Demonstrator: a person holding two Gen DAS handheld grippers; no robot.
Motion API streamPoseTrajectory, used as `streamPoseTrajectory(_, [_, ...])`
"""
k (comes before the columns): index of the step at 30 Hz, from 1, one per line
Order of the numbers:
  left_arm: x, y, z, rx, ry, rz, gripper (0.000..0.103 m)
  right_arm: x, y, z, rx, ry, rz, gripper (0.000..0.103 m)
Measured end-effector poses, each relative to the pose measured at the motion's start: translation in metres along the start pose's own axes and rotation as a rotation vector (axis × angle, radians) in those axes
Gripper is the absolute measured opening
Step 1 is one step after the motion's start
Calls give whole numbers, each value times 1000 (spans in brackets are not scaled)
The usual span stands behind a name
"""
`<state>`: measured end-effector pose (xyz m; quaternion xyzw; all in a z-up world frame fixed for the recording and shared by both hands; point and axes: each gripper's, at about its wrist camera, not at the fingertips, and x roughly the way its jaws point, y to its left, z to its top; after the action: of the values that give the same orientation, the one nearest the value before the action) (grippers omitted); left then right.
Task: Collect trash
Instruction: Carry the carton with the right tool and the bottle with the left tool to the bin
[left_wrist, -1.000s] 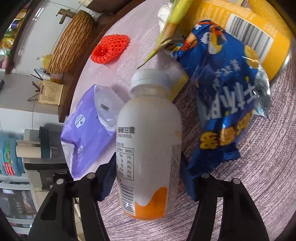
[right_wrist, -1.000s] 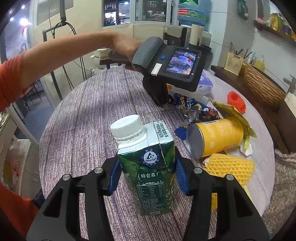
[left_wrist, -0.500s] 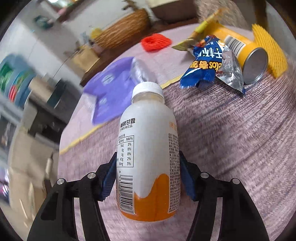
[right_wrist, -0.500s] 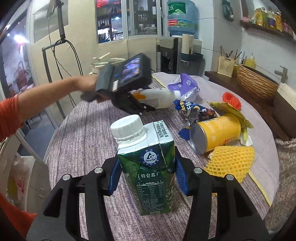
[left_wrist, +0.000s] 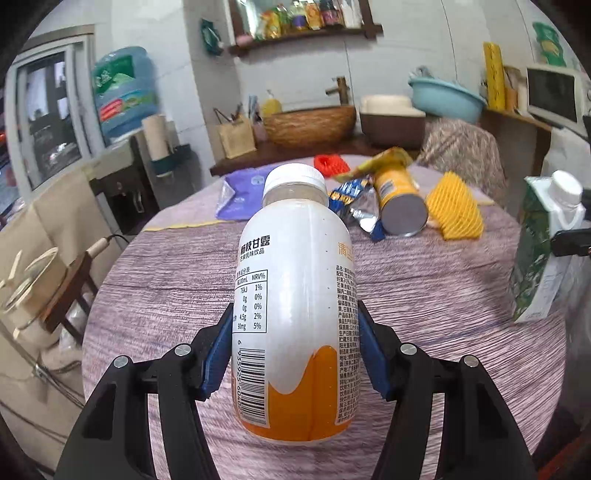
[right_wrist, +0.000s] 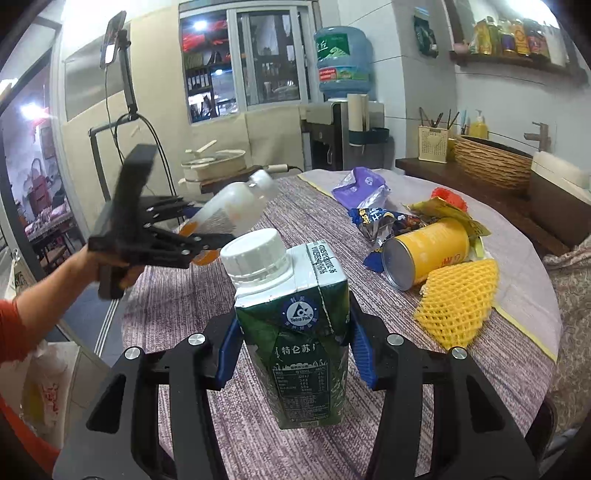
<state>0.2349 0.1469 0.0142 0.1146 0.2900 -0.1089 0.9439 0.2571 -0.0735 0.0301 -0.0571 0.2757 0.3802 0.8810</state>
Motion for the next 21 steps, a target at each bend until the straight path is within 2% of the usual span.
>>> streamPoseTrajectory(2, [-13,-10,-5,-26,-35,6,61,-8,1,-5,15,-13,-11,51])
streamPoseTrajectory(5, [-31,-29,-12,-97,-83,-26,61,-18,1,-13,40,-37,-25,51])
streamPoseTrajectory(8, [-45,-51,-14,-119,-125,-6,61,-31,-3,-22,80,-63,-49,51])
streamPoseTrajectory(10, [-54,-68,-13,-145,-159,-39,61,-42,-6,-29,102,-79,-92,51])
streamPoseTrajectory(17, [-64,-127,0,-119,-227,-93,61,-93,-18,-51,142,-143,-241,51])
streamPoseTrajectory(21, [-61,-167,10,-96,-258,-179,61,-125,-30,-68,177,-172,-347,51])
